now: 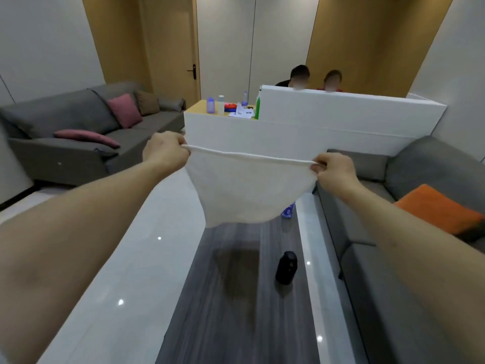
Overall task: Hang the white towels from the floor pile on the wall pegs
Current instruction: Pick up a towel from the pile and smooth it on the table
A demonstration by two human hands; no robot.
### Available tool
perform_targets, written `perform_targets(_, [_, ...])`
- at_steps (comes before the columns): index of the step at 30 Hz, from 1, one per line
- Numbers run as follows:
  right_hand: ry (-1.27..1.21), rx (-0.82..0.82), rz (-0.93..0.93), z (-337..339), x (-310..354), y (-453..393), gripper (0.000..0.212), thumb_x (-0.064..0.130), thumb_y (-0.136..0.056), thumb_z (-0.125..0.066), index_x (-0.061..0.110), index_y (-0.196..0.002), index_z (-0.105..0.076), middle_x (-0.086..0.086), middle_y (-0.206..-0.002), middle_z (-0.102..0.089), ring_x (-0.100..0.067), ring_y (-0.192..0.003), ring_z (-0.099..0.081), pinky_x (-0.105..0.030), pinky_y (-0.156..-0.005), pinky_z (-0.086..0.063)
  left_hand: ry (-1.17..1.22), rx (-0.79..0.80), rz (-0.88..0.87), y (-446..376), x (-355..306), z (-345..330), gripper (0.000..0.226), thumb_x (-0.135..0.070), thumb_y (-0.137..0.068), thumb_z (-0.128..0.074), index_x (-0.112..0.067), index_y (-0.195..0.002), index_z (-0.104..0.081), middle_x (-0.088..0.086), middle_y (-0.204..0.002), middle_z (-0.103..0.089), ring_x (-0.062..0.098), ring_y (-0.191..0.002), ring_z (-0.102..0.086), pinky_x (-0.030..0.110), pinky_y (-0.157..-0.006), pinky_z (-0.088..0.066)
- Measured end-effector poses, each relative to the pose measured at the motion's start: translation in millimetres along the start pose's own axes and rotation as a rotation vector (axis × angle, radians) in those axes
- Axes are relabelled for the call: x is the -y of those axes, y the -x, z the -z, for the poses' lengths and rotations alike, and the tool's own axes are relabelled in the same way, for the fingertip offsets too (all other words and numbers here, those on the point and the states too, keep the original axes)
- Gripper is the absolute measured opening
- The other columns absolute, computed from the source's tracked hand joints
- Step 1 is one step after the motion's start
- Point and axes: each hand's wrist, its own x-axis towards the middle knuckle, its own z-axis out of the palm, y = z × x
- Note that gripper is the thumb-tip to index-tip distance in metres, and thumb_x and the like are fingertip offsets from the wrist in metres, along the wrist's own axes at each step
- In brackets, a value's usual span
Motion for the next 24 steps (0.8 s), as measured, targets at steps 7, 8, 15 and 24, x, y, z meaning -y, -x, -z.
perform_targets(7, [0.025,0.27,-0.069,-57.0,-33.1,124.8,0.014,0.017,-0.093,-0.059,0.015,-0.092,-0.073,-0.005,-0.085,-0.063,-0.024,-0.08,-0.055,-0.028,-0.067,-0.037,-0.069,0.175,0.141,128.7,61.7,-54.6,0.012,-0.02,-0.082,-0.061,-0.023,-0.086,-0.072,0.002,-0.08,-0.064,0.023,-0.077,-0.059,0.03,-0.065,-0.048])
perform_targets(8, [0.03,0.313,-0.082,-65.1,-37.5,145.5,0.014,0.017,-0.093,-0.059,0.015,-0.093,-0.073,-0.005,-0.085,-0.063,-0.024,-0.081,-0.056,-0.029,-0.069,-0.04,-0.081,0.21,0.157,150.6,71.3,-63.4,0.012,-0.02,-0.081,-0.061,-0.023,-0.086,-0.072,0.0,-0.079,-0.063,0.022,-0.076,-0.059,0.029,-0.062,-0.046])
perform_targets(15, [0.1,0.714,-0.166,-108.8,-66.4,292.0,0.011,0.019,-0.092,-0.062,0.018,-0.085,-0.07,-0.004,-0.083,-0.066,-0.022,-0.082,-0.063,-0.034,-0.074,-0.053,-0.223,0.666,0.27,313.4,131.9,-106.4,0.017,-0.021,-0.078,-0.063,-0.023,-0.093,-0.071,-0.002,-0.082,-0.063,0.016,-0.076,-0.06,0.025,-0.057,-0.042])
perform_targets(24, [0.143,1.071,-0.226,-154.4,-100.4,397.7,0.016,0.02,-0.09,-0.066,0.021,-0.074,-0.063,0.002,-0.078,-0.063,-0.011,-0.074,-0.06,-0.018,-0.057,-0.043,-0.288,1.029,0.326,420.4,176.6,-147.6,0.013,-0.02,-0.075,-0.067,-0.014,-0.085,-0.071,0.0,-0.07,-0.064,0.013,-0.062,-0.06,0.021,-0.052,-0.045])
